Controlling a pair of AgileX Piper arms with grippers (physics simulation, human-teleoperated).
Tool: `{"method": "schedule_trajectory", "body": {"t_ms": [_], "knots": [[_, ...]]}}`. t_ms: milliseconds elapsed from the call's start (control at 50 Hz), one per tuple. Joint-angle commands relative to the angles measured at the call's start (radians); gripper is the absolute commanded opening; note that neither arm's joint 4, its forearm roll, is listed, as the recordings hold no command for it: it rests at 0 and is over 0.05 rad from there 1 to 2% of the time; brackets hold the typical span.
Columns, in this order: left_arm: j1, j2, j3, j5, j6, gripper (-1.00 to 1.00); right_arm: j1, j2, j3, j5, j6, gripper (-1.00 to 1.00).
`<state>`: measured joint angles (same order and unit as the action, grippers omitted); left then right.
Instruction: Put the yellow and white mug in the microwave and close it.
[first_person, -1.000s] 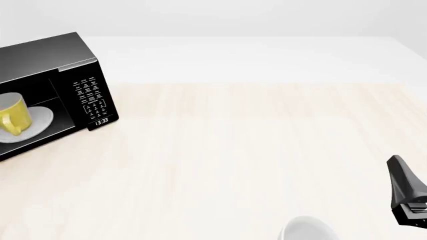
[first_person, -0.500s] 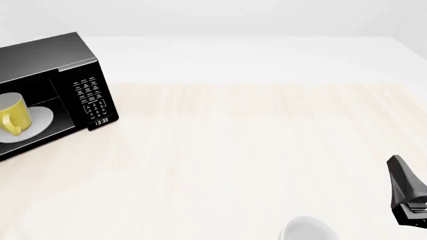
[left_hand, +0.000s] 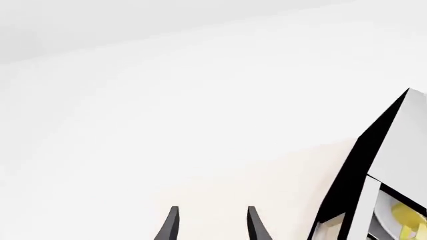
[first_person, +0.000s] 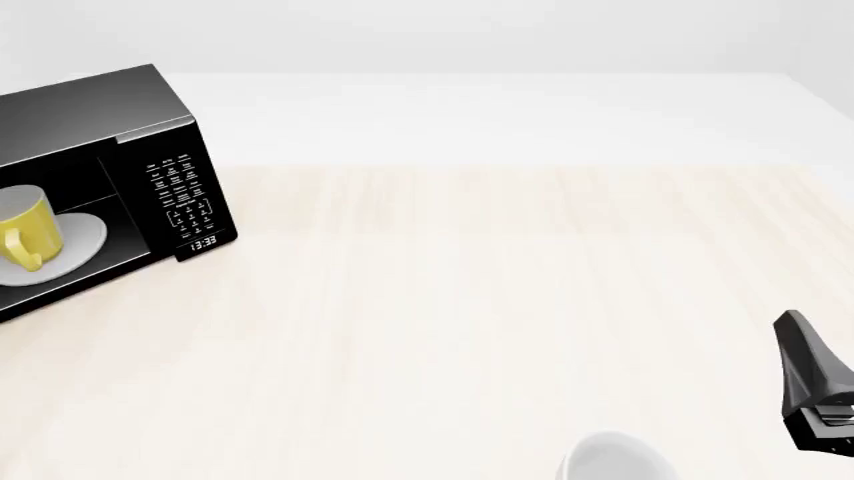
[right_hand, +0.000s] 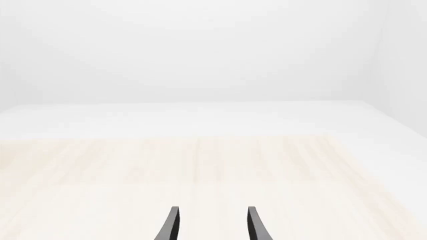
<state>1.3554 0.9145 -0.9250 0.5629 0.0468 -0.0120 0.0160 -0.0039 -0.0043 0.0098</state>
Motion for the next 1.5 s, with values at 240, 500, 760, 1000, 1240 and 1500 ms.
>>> {"method": "schedule_trajectory", "body": {"t_ms": [240,500,760,1000,1240,1500], "knots": [[-0.073,0.123,-0.068,0.097,0.08,1.0,0.0,0.0,0.0,0.0,0.0,1.0],[-0.148,0.184,-0.128,0.13,0.072,1.0,0.0,0.0,0.0,0.0,0.0,1.0],[-0.139,0.245,-0.112,0.118,0.105,1.0,0.0,0.0,0.0,0.0,0.0,1.0],[-0.178,0.305,-0.098,0.089,0.116,1.0,0.0,0.0,0.0,0.0,0.0,1.0],[-0.227,0.365,-0.092,0.049,0.105,1.0,0.0,0.0,0.0,0.0,0.0,1.0],[-0.275,0.426,-0.076,0.002,0.11,1.0,0.0,0.0,0.0,0.0,0.0,1.0]]}}
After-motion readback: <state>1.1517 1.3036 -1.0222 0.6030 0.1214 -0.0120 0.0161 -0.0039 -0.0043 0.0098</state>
